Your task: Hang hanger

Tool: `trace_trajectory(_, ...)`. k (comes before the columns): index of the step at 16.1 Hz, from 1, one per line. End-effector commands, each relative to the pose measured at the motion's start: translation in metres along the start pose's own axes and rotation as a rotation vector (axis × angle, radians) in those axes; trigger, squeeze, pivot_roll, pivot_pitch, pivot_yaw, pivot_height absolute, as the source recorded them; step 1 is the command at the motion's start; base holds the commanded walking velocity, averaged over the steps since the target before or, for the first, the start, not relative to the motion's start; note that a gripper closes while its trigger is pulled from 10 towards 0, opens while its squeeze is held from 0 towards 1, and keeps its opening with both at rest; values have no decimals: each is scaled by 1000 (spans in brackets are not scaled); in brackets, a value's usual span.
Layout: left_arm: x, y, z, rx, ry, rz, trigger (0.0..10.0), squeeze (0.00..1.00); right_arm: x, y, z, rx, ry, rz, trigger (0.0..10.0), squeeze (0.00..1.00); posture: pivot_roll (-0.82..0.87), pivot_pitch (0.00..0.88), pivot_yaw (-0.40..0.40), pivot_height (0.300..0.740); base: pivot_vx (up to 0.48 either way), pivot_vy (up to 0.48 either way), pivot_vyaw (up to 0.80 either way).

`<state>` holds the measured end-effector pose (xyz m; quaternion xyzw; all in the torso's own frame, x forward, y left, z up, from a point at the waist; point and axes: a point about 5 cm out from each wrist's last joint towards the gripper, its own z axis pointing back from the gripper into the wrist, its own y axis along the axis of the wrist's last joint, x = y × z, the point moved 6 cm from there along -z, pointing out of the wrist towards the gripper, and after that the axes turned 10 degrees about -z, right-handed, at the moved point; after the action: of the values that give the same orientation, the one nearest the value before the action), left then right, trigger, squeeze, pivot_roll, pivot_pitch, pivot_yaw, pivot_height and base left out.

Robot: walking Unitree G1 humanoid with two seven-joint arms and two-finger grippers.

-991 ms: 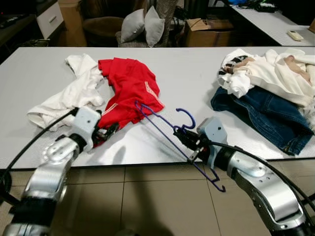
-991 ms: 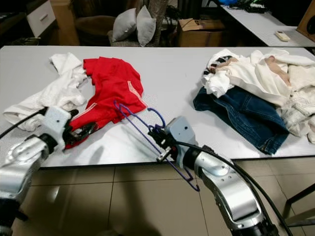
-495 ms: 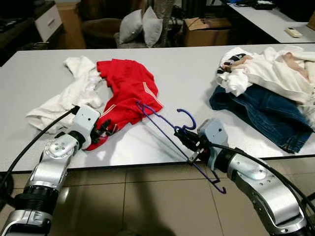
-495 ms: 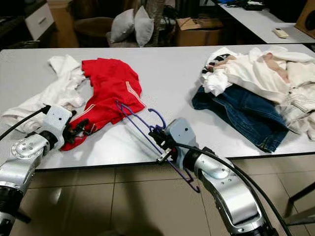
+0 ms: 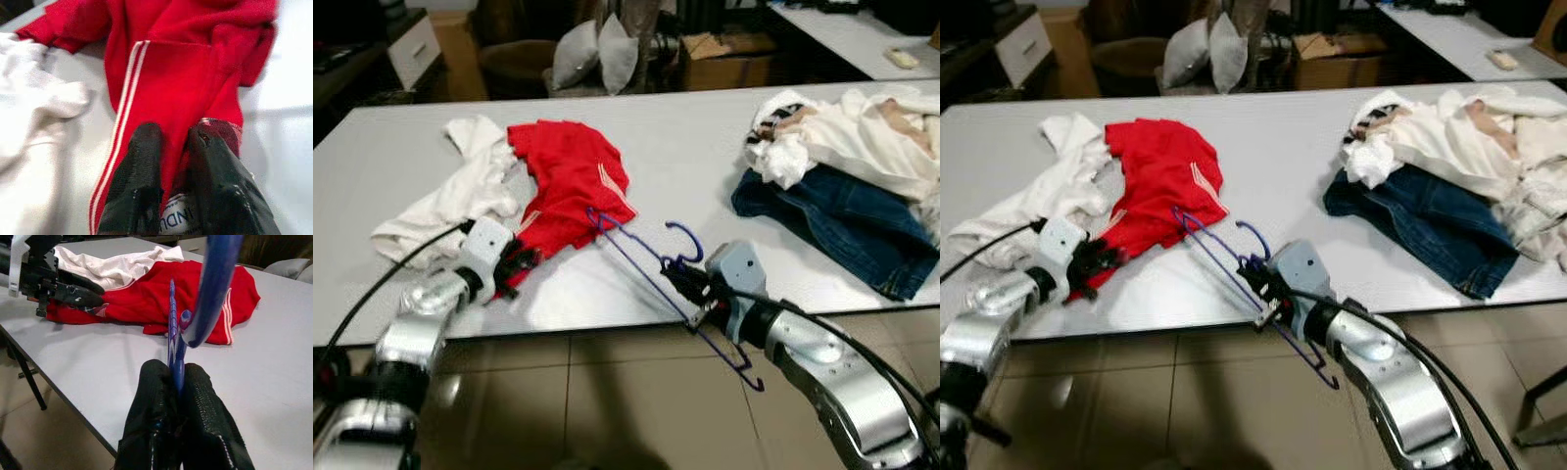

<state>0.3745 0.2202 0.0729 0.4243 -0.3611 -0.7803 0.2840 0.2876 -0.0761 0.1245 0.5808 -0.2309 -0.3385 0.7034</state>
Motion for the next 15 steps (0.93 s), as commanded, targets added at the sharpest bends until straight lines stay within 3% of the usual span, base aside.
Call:
trace_trajectory(1,-3,-5,0,-28,5,-30,0,0,4,8,0,22,-18,19,10000,0,-60,0,117,740,0,0,0)
trace_trajectory(6,9,-4,-5,-12,-74,-40,0,0,3,12,-1,31,-16,26,10000,0,-73,0,110,740,0,0,0)
trace_trajectory(9,3,13,-7,81,-20,41,0,0,6,13,0,31,-16,32,10000,0,-75,0,102,740,0,0,0)
trace_trajectory(12,-17,42,-8,205,65,101,0,0,8,12,2,27,-17,33,10000,0,-74,0,95,740,0,0,0)
trace_trajectory(15,-51,95,2,380,161,66,0,0,10,13,7,31,-8,24,10000,0,-73,0,95,740,0,0,0)
